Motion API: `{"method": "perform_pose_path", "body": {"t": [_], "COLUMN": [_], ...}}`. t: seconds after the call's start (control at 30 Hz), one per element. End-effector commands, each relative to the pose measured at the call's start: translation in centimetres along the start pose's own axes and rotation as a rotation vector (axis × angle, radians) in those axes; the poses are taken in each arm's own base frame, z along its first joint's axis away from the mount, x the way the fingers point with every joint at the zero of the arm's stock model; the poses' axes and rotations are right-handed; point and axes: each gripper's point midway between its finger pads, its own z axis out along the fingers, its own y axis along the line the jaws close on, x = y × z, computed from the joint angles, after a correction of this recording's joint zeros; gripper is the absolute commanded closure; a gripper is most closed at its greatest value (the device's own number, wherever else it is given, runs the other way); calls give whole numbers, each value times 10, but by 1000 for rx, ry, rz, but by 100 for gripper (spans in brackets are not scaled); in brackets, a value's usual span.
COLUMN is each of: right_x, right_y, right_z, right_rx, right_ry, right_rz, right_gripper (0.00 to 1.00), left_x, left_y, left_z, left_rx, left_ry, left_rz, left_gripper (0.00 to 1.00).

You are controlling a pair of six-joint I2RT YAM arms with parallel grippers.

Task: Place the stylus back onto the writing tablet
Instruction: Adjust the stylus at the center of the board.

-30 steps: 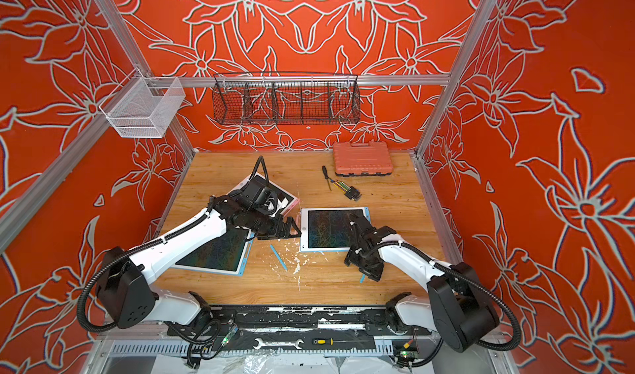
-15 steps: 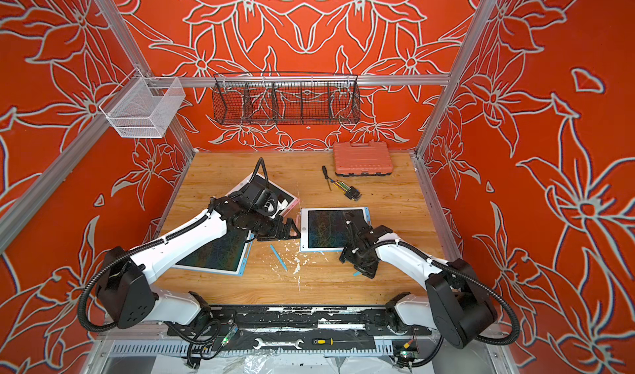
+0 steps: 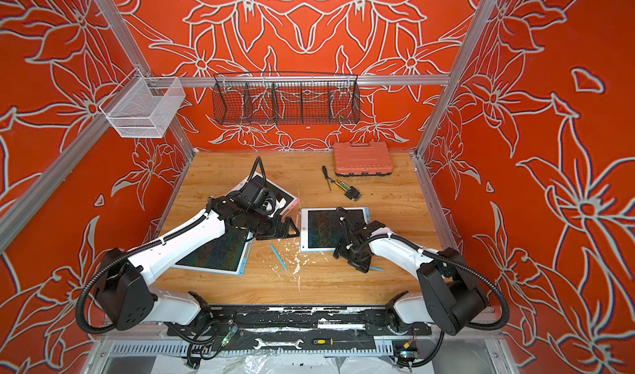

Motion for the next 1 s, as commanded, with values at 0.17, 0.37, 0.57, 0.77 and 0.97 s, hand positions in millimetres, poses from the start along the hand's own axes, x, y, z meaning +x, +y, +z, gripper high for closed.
{"method": "perform_pose_path", "body": {"t": [0.17,0.37,0.57,0.77,0.97], "right_x": [-2,-1,-2,-5,-10], "right_y": [-7,-7,-8,-16,-26], "right_z": [-18,-29,-42,-55,-66], "right_rx": [62,74,91,144,219], "right_ry": [-48,-52,-63,-83,-100], "right_rz": [-87,-151,-210,-257,-293], "right_gripper": [17,14,12,10,9], "left_x": [1,-8,-13,-11,-16], "left_y": [6,5,20,28,20], "left_z": [-9,-27,-27,-18,-33], "left_rx": [-30,-72,-158,-187,-180], "left_ry": [-15,-95,-104,-67,-102], "left_rz": [-5,31,16,57,107], "left_gripper": [3,3,3,3,3]}}
